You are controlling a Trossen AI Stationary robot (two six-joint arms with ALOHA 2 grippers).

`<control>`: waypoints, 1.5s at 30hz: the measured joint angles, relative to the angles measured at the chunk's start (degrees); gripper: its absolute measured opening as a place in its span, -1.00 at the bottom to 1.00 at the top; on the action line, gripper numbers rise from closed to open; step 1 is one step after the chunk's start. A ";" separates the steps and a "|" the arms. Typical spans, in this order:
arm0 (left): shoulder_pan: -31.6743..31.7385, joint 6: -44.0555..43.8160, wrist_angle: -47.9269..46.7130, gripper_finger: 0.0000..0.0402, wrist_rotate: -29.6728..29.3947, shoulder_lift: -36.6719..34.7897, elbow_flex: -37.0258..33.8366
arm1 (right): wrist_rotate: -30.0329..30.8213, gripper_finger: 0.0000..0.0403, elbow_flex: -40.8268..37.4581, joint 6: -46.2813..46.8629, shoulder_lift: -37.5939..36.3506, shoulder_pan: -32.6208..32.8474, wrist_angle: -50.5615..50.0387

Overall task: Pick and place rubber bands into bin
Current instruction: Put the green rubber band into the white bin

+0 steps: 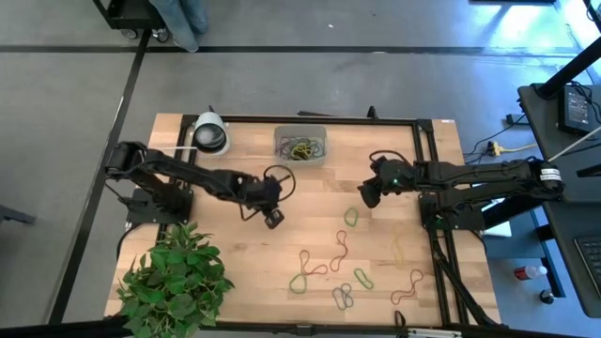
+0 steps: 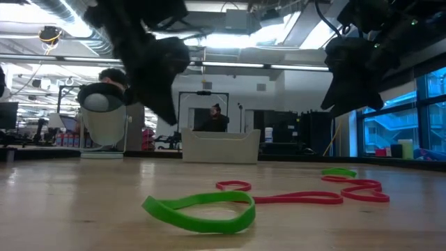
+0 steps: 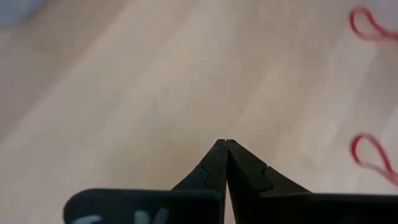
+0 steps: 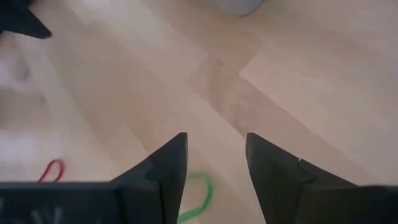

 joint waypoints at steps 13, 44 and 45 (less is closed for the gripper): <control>-2.31 -0.77 10.81 -0.99 3.85 -8.90 -16.09 | 2.74 -0.90 4.74 10.91 11.74 9.22 -1.60; 3.12 18.19 0.06 -0.99 7.17 -22.21 -21.55 | 5.35 -0.88 21.33 37.51 44.32 15.64 -17.89; 3.22 18.81 -0.90 -0.99 7.15 -22.23 -21.55 | 5.51 -0.94 22.54 37.78 44.25 15.83 -19.45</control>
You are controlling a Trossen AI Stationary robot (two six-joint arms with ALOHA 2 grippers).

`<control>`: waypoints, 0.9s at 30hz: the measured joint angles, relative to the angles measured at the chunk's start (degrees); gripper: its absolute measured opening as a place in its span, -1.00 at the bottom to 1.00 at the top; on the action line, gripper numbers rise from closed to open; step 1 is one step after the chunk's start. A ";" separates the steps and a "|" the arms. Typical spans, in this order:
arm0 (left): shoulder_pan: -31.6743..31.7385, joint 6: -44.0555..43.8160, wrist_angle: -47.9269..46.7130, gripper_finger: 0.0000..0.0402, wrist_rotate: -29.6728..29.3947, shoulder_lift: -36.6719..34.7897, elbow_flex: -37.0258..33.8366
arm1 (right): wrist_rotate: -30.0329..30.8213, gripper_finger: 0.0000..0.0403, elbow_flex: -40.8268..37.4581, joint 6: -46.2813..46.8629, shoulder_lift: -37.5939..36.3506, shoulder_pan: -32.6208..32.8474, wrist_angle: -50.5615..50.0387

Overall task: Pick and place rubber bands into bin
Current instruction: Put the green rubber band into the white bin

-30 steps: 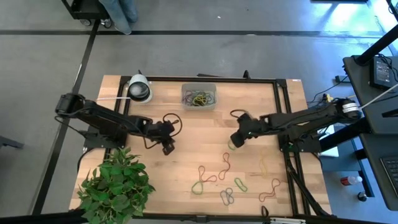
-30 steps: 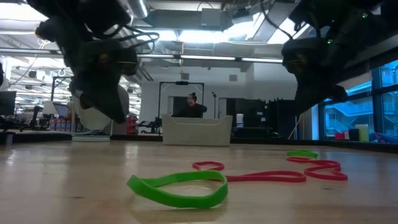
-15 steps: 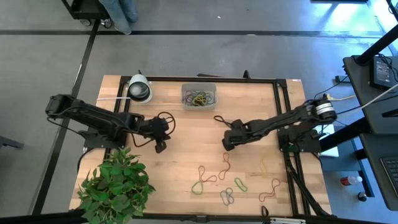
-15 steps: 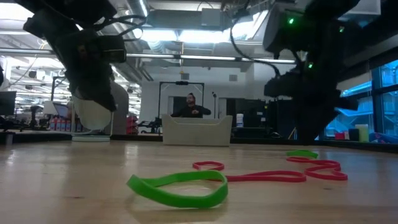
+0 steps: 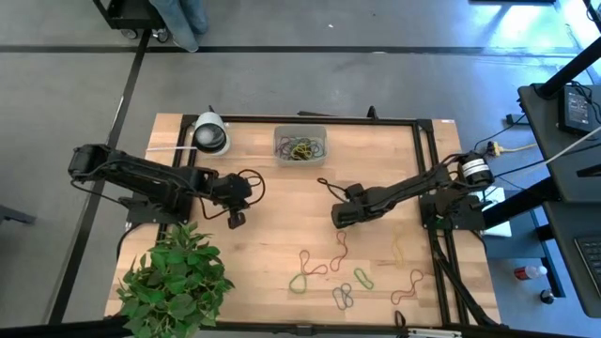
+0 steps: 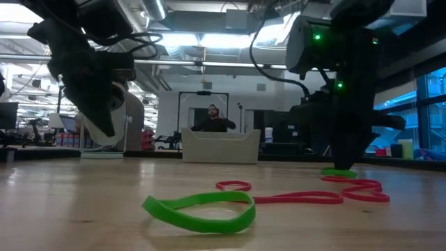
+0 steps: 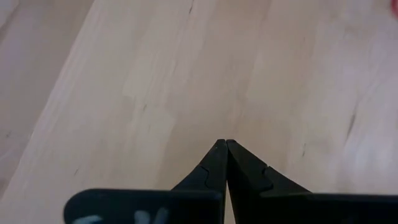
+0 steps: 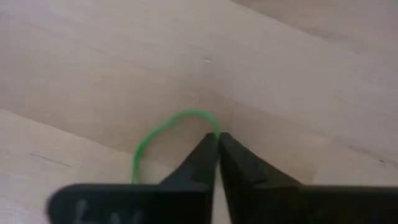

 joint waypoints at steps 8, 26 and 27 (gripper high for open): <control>0.63 4.39 -0.72 -0.99 0.10 0.00 0.00 | 0.34 -0.98 12.69 -3.03 -0.01 -0.39 -12.82; 0.63 5.42 -0.54 -0.99 -5.18 -8.43 0.00 | 6.10 -1.00 41.57 -44.27 4.21 -23.01 -12.47; 0.73 5.44 -0.44 -0.99 -5.88 -9.45 0.00 | 5.07 -1.00 42.96 -46.83 5.68 -24.43 -11.53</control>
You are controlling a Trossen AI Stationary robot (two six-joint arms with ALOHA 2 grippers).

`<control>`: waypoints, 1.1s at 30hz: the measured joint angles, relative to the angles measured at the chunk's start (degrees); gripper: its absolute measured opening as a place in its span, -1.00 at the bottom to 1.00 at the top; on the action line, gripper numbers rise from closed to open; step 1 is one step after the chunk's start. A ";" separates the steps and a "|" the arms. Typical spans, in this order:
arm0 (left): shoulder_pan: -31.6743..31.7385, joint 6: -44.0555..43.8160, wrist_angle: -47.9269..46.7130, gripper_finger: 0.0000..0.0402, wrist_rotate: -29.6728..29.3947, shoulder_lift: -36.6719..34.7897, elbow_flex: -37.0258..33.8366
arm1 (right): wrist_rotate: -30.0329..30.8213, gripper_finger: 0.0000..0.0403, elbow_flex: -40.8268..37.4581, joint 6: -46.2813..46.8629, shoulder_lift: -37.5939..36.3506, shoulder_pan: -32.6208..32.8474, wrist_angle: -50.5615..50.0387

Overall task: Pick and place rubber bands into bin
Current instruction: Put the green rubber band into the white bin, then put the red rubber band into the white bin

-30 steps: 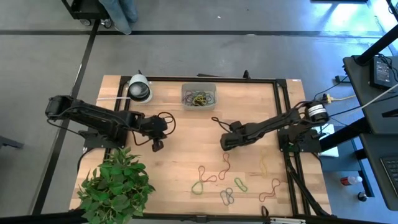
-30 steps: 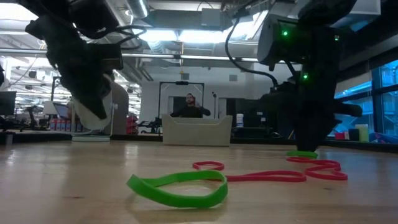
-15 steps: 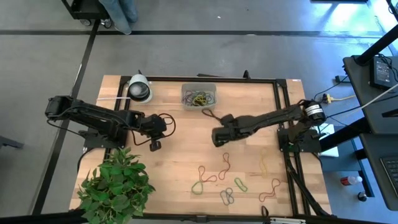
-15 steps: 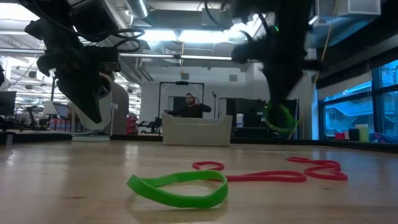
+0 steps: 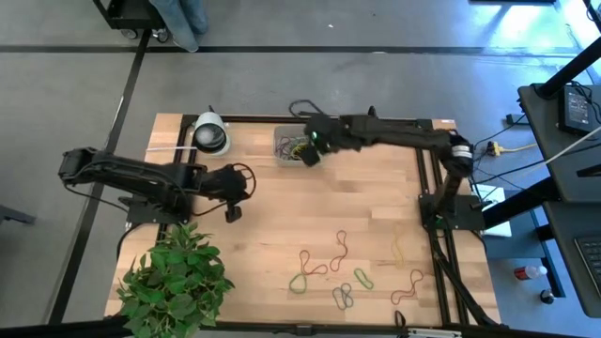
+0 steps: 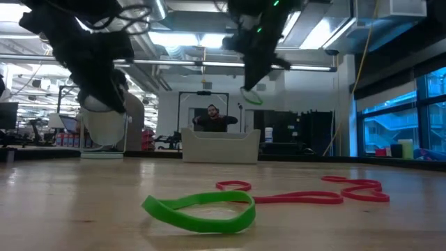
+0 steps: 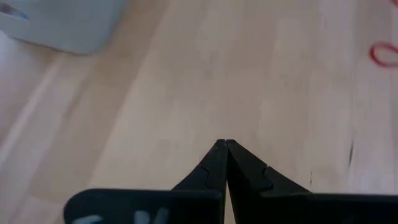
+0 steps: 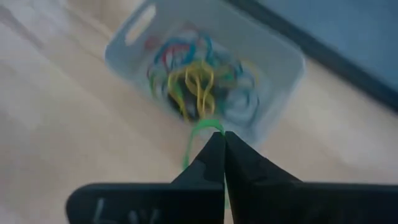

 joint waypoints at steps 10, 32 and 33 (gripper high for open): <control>3.38 -4.20 -0.09 -0.99 -3.73 -6.56 0.00 | -5.04 -1.00 10.09 -15.78 17.40 -8.94 0.27; 3.96 -9.09 -0.14 -0.99 -4.63 -6.93 0.00 | -8.57 -0.22 11.22 -19.57 20.08 -10.23 -6.68; 3.96 -9.09 -0.15 -0.99 -4.52 -6.92 0.00 | -8.86 -0.21 11.35 -19.55 20.00 -10.23 -6.74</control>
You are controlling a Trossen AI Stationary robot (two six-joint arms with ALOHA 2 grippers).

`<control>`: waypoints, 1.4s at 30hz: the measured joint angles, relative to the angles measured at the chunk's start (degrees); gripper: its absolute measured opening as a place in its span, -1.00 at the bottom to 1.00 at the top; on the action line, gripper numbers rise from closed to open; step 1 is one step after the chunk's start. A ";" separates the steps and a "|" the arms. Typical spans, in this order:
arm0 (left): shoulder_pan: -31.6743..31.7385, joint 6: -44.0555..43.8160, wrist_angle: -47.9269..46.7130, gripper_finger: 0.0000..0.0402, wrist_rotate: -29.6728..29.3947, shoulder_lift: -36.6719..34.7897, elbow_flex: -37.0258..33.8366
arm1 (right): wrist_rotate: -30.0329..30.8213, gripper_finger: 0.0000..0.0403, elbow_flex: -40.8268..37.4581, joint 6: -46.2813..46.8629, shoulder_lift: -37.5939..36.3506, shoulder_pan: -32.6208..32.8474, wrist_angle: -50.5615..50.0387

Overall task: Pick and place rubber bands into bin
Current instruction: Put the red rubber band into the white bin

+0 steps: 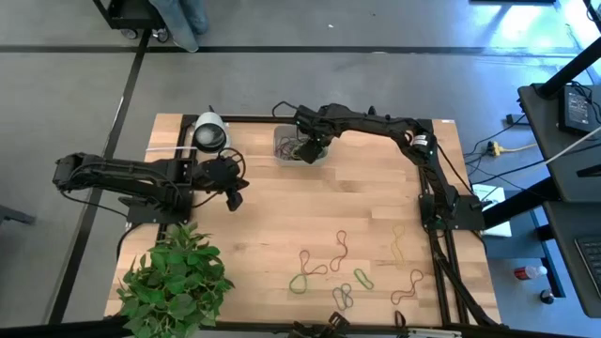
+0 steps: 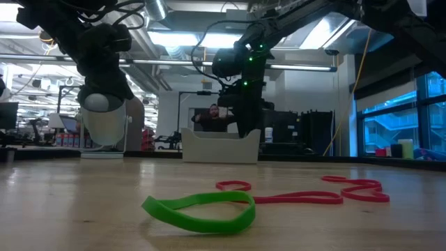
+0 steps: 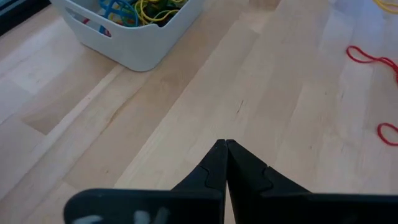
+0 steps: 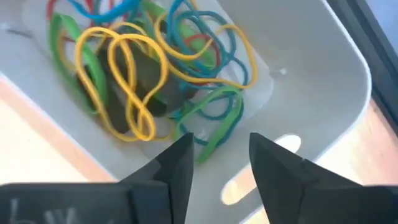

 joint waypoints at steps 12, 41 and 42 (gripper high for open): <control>0.00 0.50 -0.20 -0.99 1.46 0.00 0.00 | -0.22 -0.23 4.24 1.32 -0.14 0.28 -4.75; 0.00 0.52 -0.24 -0.98 2.99 0.02 -0.02 | 3.93 -0.75 7.22 2.33 -6.85 5.51 -9.05; 0.00 0.52 -0.26 -0.98 2.99 0.02 -0.02 | 3.93 -0.77 6.68 2.88 -7.00 5.94 -9.01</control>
